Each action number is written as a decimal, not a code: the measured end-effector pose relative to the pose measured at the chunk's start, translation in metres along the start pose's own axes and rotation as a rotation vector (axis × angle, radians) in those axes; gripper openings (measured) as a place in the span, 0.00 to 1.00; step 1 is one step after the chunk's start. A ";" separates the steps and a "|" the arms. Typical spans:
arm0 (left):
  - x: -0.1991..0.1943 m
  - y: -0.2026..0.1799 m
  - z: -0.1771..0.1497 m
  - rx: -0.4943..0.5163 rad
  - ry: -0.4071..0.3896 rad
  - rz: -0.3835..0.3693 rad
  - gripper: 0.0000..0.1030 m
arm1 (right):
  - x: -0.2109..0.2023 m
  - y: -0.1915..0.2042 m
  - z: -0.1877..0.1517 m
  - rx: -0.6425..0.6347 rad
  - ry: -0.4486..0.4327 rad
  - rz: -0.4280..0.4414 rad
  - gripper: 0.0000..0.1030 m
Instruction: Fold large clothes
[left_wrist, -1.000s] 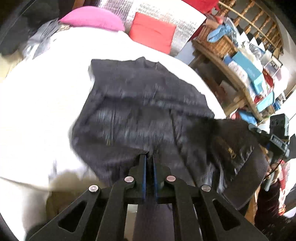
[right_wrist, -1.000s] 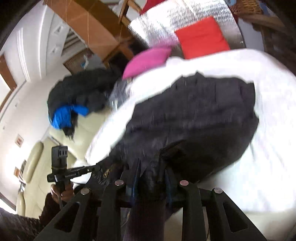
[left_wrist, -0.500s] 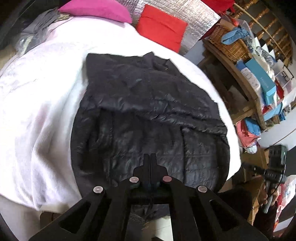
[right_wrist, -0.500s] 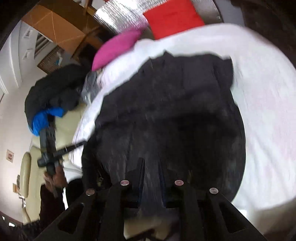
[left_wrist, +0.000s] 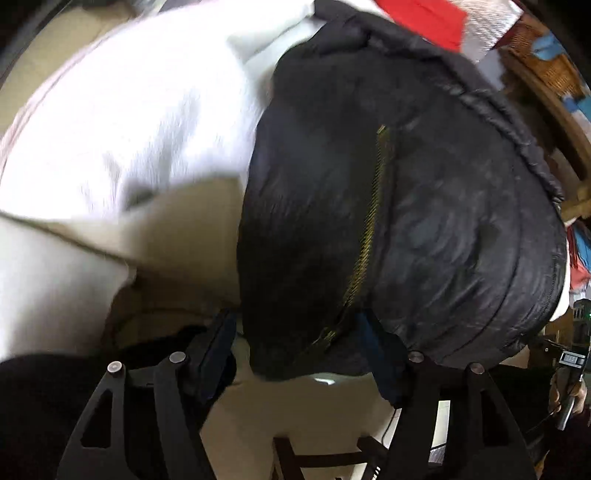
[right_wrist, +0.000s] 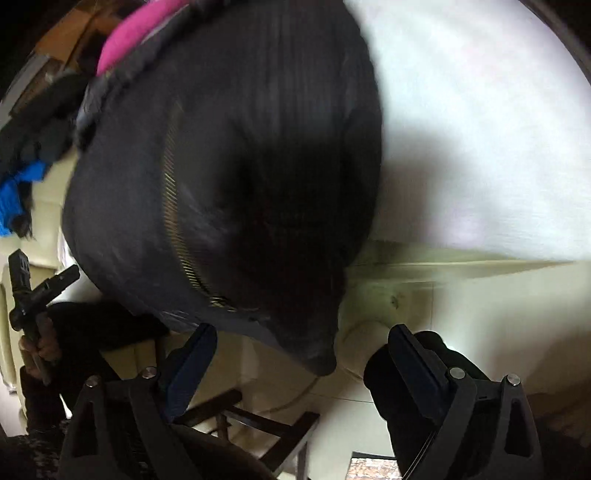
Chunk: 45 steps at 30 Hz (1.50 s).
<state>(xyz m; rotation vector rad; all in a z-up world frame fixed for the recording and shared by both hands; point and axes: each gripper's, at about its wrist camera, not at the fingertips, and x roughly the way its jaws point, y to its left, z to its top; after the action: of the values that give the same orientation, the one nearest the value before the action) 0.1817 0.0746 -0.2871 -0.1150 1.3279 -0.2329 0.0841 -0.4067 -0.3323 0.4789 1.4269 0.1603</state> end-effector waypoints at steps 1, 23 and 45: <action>0.004 0.001 0.000 -0.007 0.004 -0.009 0.72 | 0.005 0.005 0.003 -0.025 0.001 0.009 0.93; 0.058 0.001 -0.005 0.061 0.166 -0.040 0.61 | 0.024 0.043 0.013 -0.066 -0.024 0.237 0.87; 0.058 -0.024 -0.014 0.192 0.149 -0.052 0.17 | 0.040 0.044 0.006 0.031 -0.059 0.141 0.49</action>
<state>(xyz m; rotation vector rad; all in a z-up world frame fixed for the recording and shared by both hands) 0.1786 0.0387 -0.3404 0.0306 1.4442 -0.4178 0.1039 -0.3530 -0.3504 0.6062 1.3393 0.2357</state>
